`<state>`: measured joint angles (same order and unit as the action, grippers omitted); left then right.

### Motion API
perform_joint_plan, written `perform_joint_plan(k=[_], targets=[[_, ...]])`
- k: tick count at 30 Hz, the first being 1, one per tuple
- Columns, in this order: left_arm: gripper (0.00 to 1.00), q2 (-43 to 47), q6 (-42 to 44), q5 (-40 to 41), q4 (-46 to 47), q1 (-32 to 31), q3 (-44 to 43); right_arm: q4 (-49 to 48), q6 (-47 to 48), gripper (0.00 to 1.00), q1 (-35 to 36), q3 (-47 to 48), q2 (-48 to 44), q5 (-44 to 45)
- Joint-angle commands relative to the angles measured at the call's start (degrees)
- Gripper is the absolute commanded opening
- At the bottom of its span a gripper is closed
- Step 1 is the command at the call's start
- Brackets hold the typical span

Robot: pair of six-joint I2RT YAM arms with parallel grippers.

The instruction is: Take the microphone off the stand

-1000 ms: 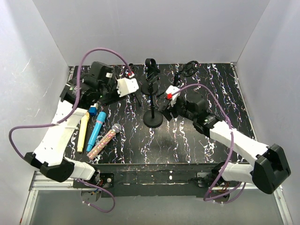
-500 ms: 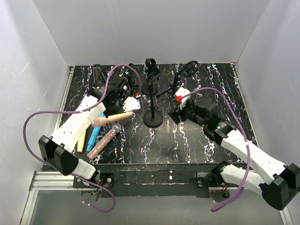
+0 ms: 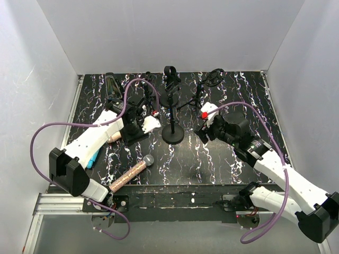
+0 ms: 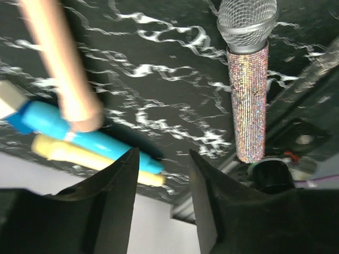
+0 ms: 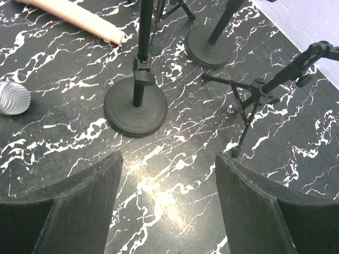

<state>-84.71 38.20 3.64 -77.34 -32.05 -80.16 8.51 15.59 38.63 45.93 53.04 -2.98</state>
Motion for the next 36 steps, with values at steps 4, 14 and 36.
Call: perform_joint_plan(k=[4,14,36], targets=[[0.71,12.09,-1.47,-16.83,1.63,-1.69,13.33,4.49,4.96,0.77,-0.31,-2.42,-5.3,-1.06],[0.83,13.25,1.71,-23.68,22.56,-8.98,28.73,12.05,8.22,0.77,-0.31,-4.89,-10.85,-0.27],[0.0,7.01,-16.3,9.0,41.74,-4.71,38.76,11.97,10.77,0.76,-0.66,-2.25,-7.95,-0.97]])
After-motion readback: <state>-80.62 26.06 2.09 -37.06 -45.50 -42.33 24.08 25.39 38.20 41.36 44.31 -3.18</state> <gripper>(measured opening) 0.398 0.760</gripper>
